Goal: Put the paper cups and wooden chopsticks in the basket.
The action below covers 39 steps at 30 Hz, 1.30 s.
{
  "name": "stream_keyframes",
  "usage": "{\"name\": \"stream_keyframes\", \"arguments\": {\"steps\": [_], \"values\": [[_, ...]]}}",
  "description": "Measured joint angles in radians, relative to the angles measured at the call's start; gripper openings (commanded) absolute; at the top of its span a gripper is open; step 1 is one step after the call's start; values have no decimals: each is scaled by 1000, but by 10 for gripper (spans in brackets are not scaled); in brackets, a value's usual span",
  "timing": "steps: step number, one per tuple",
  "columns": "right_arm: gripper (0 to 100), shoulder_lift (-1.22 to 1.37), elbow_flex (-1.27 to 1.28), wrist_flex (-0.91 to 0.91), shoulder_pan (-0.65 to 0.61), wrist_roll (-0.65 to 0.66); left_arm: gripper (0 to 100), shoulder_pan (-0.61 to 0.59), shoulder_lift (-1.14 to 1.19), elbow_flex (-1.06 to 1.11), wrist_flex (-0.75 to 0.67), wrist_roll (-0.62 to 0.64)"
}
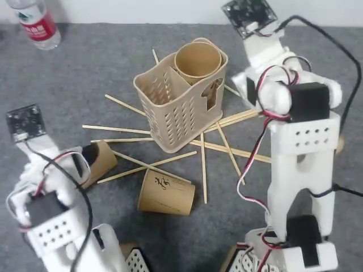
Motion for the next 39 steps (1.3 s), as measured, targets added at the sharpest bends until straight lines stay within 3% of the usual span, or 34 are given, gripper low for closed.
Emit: {"name": "stream_keyframes", "arguments": {"steps": [11, 21, 23, 28, 34, 39], "values": [[216, 0, 26, 68, 49, 0, 317, -100, 275, 5, -107, 0], [216, 0, 26, 68, 35, -2, 311, -81, 385, 94, -213, 0], [216, 0, 26, 68, 11, 0, 257, -46, 387, 94, -221, 0], [216, 0, 26, 68, -6, -9, 4, 66, 390, 92, -270, 9], [216, -37, 26, 68, -9, -35, 11, 126, 388, 55, -334, 20], [215, -72, 51, 92, -8, -35, 11, 155, 391, -127, -226, 14]]}}
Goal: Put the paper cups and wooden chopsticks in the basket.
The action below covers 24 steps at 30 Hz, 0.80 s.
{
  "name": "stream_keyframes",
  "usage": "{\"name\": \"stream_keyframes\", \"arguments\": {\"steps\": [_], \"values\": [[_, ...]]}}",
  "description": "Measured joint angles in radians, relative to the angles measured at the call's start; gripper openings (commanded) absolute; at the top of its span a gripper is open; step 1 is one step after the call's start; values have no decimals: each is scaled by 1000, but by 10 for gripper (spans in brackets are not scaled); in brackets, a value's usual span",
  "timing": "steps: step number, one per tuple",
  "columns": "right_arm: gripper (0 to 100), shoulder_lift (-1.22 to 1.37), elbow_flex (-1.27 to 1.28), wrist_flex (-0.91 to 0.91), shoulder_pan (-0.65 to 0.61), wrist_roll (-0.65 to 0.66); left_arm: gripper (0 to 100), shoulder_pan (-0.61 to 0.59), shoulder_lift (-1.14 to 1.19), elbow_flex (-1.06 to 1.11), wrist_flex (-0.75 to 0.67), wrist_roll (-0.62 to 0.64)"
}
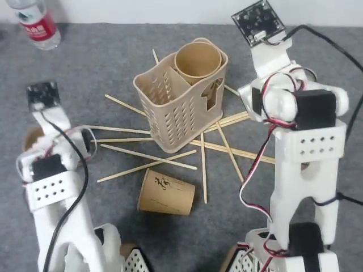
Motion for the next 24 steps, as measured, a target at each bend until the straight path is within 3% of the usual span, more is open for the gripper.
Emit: {"name": "stream_keyframes", "arguments": {"steps": [7, 13, 17, 24], "values": [[148, -72, 196, -6, 38, -2, 11, 141, 3, -470, 199, -107], [147, -212, 431, -94, 106, -61, 11, 393, 71, -822, 229, -219], [147, -351, 614, -172, 152, -106, 11, 559, 261, -1042, 287, -261], [146, -628, 1062, -405, 250, -117, 11, 703, 718, -1539, 377, -245]]}}
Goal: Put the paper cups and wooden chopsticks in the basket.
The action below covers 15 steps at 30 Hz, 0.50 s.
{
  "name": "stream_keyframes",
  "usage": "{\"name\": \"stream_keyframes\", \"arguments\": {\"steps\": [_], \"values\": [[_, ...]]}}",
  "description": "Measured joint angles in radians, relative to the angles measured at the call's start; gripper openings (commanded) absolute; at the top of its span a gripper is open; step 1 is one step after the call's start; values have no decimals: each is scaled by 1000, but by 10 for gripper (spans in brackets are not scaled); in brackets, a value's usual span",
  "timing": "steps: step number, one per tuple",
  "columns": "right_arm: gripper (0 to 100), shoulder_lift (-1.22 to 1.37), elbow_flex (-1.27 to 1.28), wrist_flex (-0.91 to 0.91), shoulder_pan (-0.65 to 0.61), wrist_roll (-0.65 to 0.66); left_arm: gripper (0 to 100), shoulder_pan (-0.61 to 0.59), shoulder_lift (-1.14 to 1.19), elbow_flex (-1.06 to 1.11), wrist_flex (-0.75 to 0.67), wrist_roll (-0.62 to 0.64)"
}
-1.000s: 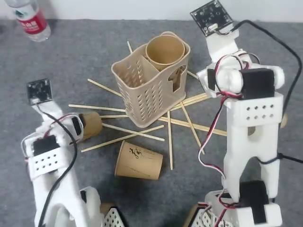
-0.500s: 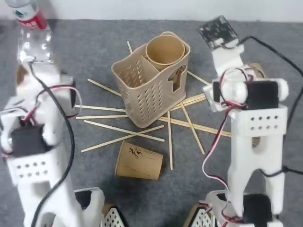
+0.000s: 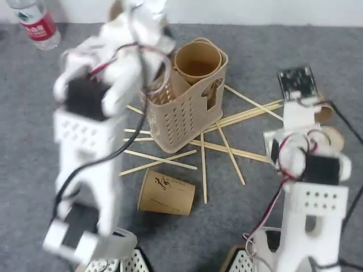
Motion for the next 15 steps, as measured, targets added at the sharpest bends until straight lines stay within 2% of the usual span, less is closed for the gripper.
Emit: {"name": "stream_keyframes", "arguments": {"steps": [4, 9, 15], "values": [[144, -132, 196, -103, 8, -2, 11, 68, 269, -330, 71, 0], [144, -236, 232, -114, 9, -21, 11, 77, 572, -655, 138, 0], [144, -247, 232, -114, 6, -38, 11, 112, 730, -919, 315, 2]]}}
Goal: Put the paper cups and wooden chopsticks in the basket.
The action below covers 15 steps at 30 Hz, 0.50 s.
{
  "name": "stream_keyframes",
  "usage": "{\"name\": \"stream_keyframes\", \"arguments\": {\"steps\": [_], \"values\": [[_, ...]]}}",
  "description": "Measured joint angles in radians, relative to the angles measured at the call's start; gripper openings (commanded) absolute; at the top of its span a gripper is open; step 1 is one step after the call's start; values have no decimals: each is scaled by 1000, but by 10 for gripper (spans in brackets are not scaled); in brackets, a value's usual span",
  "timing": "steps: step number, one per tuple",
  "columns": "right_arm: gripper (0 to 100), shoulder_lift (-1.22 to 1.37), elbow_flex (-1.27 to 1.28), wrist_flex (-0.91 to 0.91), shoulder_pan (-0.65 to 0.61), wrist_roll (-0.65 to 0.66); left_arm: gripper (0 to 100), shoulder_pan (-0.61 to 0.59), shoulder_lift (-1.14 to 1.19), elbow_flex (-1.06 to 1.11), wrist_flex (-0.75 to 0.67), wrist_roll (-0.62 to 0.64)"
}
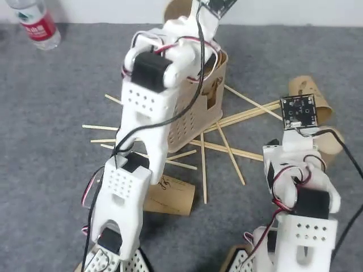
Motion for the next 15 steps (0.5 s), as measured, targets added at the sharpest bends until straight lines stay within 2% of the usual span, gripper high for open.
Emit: {"name": "stream_keyframes", "arguments": {"steps": [2, 9, 15], "values": [[144, 0, 0, 0, -2, -9, 11, 6, 3, -43, 43, 3], [144, 29, 0, 0, 0, -11, 11, 26, 5, -51, 57, 58], [144, 29, 0, 0, 0, -11, 13, 64, 5, 14, 58, 117]]}}
